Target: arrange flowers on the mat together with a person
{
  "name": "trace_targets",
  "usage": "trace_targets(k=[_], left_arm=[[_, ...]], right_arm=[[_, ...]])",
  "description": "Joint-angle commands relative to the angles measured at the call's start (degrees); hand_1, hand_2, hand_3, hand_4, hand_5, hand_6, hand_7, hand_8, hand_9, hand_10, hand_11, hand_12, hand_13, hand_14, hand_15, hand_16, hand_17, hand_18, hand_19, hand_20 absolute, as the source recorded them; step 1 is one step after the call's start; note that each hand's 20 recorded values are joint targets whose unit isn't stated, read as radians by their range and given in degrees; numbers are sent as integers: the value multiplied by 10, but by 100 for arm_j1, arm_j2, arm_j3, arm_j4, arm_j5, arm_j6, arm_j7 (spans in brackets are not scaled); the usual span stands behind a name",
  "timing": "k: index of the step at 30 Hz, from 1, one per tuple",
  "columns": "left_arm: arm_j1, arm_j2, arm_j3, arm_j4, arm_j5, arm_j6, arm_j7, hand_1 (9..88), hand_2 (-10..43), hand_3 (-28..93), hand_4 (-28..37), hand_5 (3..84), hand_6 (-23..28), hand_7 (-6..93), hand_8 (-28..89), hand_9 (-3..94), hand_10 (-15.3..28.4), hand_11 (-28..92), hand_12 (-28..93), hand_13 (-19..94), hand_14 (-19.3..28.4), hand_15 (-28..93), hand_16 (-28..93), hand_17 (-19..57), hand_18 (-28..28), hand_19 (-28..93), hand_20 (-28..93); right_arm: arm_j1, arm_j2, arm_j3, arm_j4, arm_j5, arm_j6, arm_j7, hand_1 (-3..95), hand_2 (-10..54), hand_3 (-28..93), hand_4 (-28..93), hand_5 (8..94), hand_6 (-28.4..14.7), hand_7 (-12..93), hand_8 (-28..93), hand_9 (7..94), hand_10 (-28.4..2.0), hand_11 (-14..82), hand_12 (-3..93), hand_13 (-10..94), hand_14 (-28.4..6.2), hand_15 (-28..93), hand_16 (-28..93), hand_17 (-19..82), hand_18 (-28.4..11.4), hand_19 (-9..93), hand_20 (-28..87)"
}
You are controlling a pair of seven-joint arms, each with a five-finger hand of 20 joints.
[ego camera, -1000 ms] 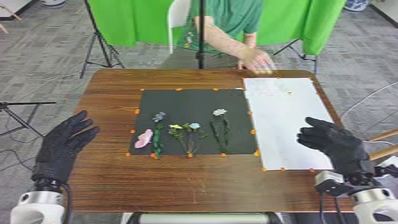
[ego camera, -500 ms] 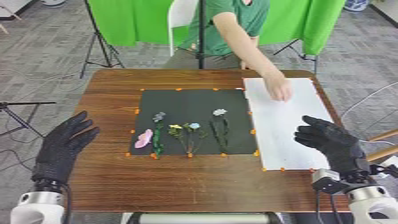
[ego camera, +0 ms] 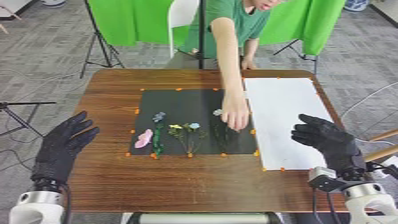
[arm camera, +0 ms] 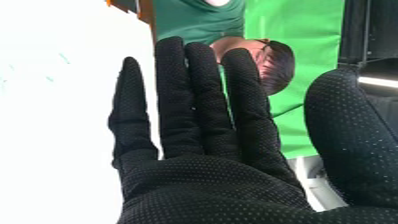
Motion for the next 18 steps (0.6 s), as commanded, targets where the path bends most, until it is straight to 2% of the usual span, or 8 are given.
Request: trace_targets(k=[1, 4, 6, 9, 12, 14, 16, 18], left_arm=[[50, 25, -14, 30, 2, -41, -73, 283, 47, 692, -255, 419, 46, 169, -82, 357, 144, 287, 138, 331, 180, 352, -20, -28, 232, 512, 43], [114, -14, -10, 9, 4, -35, -87, 283, 47, 692, -255, 419, 47, 169, -82, 358, 144, 288, 138, 331, 180, 352, -20, -28, 232, 512, 43], [-17, 28, 29, 58, 22, -83, -100, 283, 46, 693, -255, 419, 46, 170, -82, 358, 145, 288, 138, 331, 180, 352, -20, -28, 231, 512, 42], [-21, 70, -10, 38, 49, -83, -91, 283, 46, 693, -255, 419, 46, 170, -82, 357, 145, 287, 138, 331, 181, 352, -20, -28, 231, 512, 42], [81, 7, -12, 19, 0, -50, -85, 283, 47, 693, -256, 419, 46, 171, -82, 357, 144, 287, 138, 331, 180, 351, -21, -28, 231, 511, 42], [63, -22, 3, 26, 29, -69, -134, 282, 46, 693, -255, 419, 46, 171, -83, 357, 145, 287, 139, 331, 180, 351, -20, -28, 231, 511, 42], [-22, 19, 56, 56, 17, -71, -89, 283, 46, 693, -255, 419, 46, 170, -82, 357, 145, 286, 138, 331, 180, 351, -20, -28, 231, 512, 42], [6, 47, 20, 35, 37, -61, -72, 283, 46, 693, -256, 419, 46, 170, -82, 358, 144, 287, 138, 332, 180, 351, -20, -28, 232, 511, 43]], right_arm=[[23, 51, -67, 15, -36, 77, 31, 154, 98, 899, -209, 510, -39, 194, -106, 517, -156, 189, 240, 425, -133, 337, 233, 140, -212, 502, 272], [-56, 44, -13, -24, -43, 36, 46, 154, 97, 899, -209, 510, -38, 195, -107, 516, -156, 189, 240, 425, -132, 337, 233, 141, -211, 501, 272], [-55, 81, -26, -31, 14, 117, 3, 154, 97, 899, -209, 510, -39, 195, -107, 516, -155, 189, 241, 424, -133, 336, 233, 141, -211, 501, 271], [10, 73, -43, -6, -35, 20, 26, 155, 96, 899, -210, 510, -38, 195, -107, 517, -155, 189, 240, 425, -133, 336, 233, 141, -211, 501, 272], [10, 31, -64, 2, -33, -14, 37, 155, 96, 899, -210, 509, -39, 194, -107, 516, -155, 189, 240, 425, -133, 337, 233, 141, -211, 501, 272], [-58, 48, -14, -40, -40, 26, 29, 155, 96, 899, -211, 508, -39, 194, -106, 516, -155, 189, 240, 424, -133, 337, 234, 141, -211, 501, 271], [-42, 130, -26, -32, 41, 138, -32, 154, 96, 900, -210, 508, -38, 194, -106, 516, -155, 189, 240, 424, -133, 337, 234, 141, -211, 501, 272], [27, 122, -50, -13, 42, 107, -8, 155, 96, 899, -210, 509, -39, 194, -106, 516, -155, 189, 240, 425, -133, 336, 234, 140, -211, 501, 271]])
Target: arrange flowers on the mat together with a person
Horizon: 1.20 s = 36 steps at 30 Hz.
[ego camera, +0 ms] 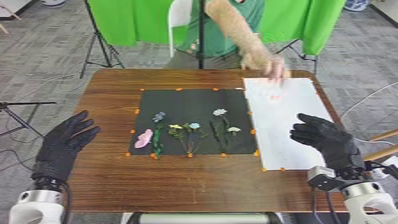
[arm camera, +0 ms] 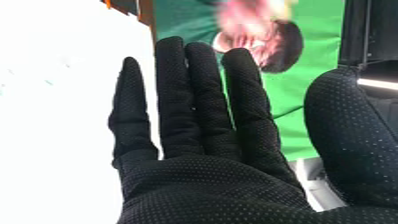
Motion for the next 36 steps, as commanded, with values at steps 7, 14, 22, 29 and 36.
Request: trace_targets(k=[7, 14, 22, 29, 36], left_arm=[[84, -122, 54, 22, 2, -10, -94, 282, 46, 694, -255, 420, 47, 170, -82, 357, 144, 287, 138, 332, 180, 352, -20, -28, 232, 511, 43], [235, -132, -46, -40, -46, 85, -33, 283, 46, 693, -256, 420, 47, 170, -83, 357, 144, 288, 138, 331, 180, 352, -20, -28, 231, 511, 43], [43, 63, -14, 1, -55, 77, 87, 283, 45, 694, -256, 420, 47, 169, -81, 357, 144, 288, 138, 332, 180, 352, -20, -28, 231, 511, 43], [125, 76, -48, -37, -88, 64, 112, 282, 46, 693, -255, 419, 46, 169, -81, 357, 144, 287, 138, 331, 179, 351, -21, -28, 231, 510, 43], [103, 82, -7, -22, -63, -33, 65, 283, 45, 693, -255, 419, 46, 169, -81, 357, 144, 287, 139, 332, 180, 351, -20, -28, 232, 511, 44]], right_arm=[[23, -25, -70, 21, -10, 61, -8, 154, 97, 898, -210, 510, -38, 195, -107, 517, -155, 189, 240, 427, -132, 337, 234, 140, -211, 501, 272], [89, -101, -121, 42, -124, -111, 69, 154, 97, 898, -210, 510, -38, 195, -107, 518, -155, 189, 240, 428, -133, 335, 235, 141, -212, 501, 272], [167, 43, -88, -86, -81, 58, -22, 153, 98, 898, -210, 512, -37, 195, -107, 522, -156, 190, 241, 432, -132, 336, 236, 142, -211, 502, 273], [275, 149, -63, -102, 17, 122, -1, 153, 99, 898, -210, 512, -37, 196, -106, 522, -156, 189, 240, 431, -132, 334, 236, 142, -211, 501, 272], [176, 54, -39, -122, -1, -10, 44, 152, 99, 898, -210, 512, -38, 195, -107, 521, -156, 189, 241, 432, -132, 337, 236, 141, -211, 503, 273]])
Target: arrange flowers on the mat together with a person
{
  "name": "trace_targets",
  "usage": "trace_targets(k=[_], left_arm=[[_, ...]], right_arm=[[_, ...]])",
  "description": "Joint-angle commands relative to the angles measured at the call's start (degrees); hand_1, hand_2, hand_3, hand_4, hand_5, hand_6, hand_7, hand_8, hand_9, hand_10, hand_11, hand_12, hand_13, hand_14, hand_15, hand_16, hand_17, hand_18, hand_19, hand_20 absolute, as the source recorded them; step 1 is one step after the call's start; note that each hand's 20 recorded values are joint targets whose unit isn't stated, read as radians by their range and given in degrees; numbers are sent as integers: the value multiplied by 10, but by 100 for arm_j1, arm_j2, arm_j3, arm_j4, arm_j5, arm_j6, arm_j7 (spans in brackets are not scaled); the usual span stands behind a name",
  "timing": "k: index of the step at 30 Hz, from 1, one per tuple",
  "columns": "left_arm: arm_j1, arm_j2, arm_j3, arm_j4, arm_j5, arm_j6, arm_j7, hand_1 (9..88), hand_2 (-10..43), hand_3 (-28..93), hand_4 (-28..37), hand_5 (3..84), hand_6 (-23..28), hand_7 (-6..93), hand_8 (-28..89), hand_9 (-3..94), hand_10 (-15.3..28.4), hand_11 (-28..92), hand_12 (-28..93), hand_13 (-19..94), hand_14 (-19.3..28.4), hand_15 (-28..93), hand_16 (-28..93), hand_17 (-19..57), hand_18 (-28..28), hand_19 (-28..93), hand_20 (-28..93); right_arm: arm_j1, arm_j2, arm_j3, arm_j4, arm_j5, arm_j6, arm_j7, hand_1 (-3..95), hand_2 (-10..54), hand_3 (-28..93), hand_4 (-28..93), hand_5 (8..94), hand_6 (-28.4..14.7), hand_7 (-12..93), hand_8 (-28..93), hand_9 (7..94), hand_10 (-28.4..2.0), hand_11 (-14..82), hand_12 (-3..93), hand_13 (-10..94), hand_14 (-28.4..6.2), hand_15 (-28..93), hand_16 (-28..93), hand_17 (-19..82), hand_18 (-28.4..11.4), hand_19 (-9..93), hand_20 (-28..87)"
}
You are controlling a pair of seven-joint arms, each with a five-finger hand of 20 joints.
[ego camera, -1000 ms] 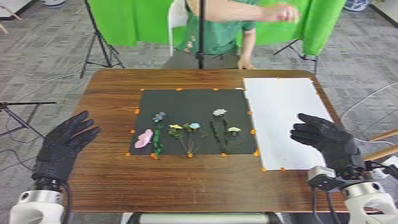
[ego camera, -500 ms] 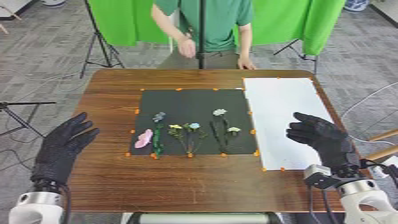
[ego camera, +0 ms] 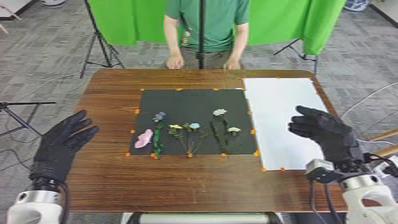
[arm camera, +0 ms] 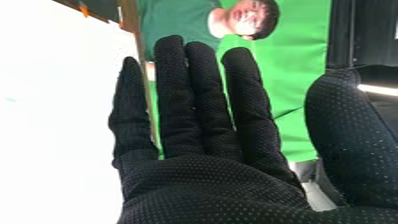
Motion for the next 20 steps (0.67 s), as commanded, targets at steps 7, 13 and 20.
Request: trace_targets(k=[7, 13, 20], left_arm=[[-144, 191, -68, 5, 69, -31, -87, 283, 45, 693, -256, 419, 46, 168, -82, 358, 144, 286, 138, 332, 181, 352, -19, -24, 234, 527, 52], [-83, 73, 108, 25, 93, -155, -197, 283, 47, 691, -256, 417, 46, 169, -81, 356, 144, 286, 139, 333, 181, 357, -19, -21, 235, 536, 55], [-168, 101, 166, 76, 15, -85, -101, 282, 45, 693, -254, 419, 46, 169, -82, 357, 144, 287, 139, 333, 181, 358, -20, -22, 235, 536, 52]], right_arm=[[-89, 31, -12, -90, -42, -52, 7, 153, 100, 895, -210, 511, -38, 194, -107, 519, -156, 188, 241, 443, -132, 340, 235, 141, -211, 503, 273], [-21, -61, -86, -35, 4, -42, -24, 153, 101, 894, -209, 510, -39, 192, -105, 517, -156, 187, 241, 461, -135, 368, 241, 142, -212, 502, 272], [34, -37, -150, 9, 21, 13, -130, 155, 101, 891, -210, 509, -40, 190, -104, 511, -155, 183, 241, 486, -136, 434, 229, 144, -213, 503, 273]])
